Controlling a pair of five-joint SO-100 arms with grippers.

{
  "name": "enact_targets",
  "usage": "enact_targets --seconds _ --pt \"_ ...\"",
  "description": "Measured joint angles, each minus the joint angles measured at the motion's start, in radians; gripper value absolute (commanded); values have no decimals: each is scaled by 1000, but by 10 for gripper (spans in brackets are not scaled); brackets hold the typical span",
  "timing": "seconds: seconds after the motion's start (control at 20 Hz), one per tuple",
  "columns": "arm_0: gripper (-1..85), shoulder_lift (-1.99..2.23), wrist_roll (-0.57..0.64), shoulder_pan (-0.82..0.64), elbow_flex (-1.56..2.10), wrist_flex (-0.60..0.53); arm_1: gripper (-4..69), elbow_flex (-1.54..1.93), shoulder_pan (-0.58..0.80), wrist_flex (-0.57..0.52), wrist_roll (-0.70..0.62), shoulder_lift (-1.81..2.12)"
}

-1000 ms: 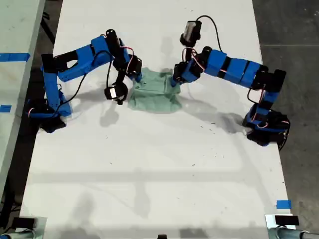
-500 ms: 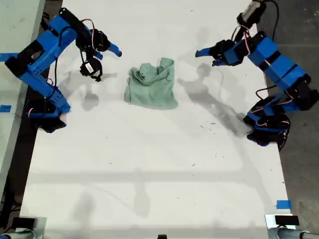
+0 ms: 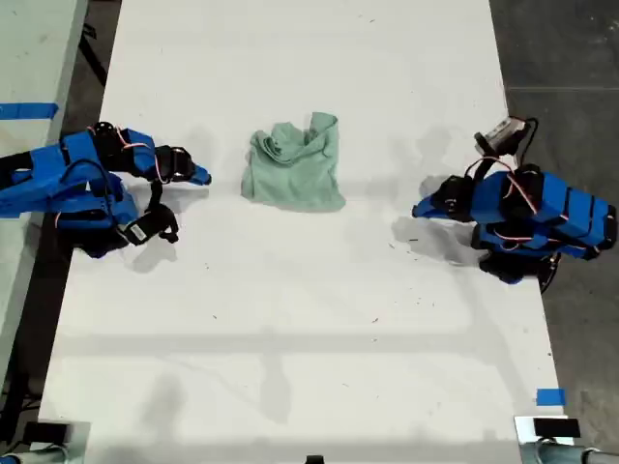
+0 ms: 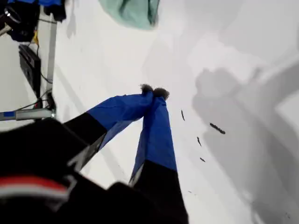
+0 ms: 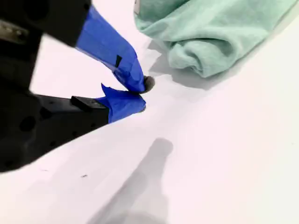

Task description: Fold tshirt

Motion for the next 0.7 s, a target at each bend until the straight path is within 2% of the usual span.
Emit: enact_targets --seconds 0.1,0.15,0.2,0.25,0.3,0.35,0.45,0.5,0.7 --pt "1 121 -37 64 147 -38 7 69 -71 0 109 -3" --pt "5 224 -49 67 224 -18 27 77 -103 -3 140 28" --pt "7 331 -51 63 241 51 33 89 -129 -17 150 25" --pt "20 453 -55 55 245 184 34 100 -144 -34 143 17" --pt "62 525 -77 32 245 331 34 101 -140 -35 83 28" --pt "66 543 -72 -2 258 446 27 101 -135 -38 -43 38" --pt "68 571 -71 -60 256 480 26 101 -150 -37 -371 23" --pt "68 575 -71 -86 256 480 26 101 -155 -37 -462 29" --pt "68 577 -71 -140 256 483 26 101 -155 -37 -512 29"
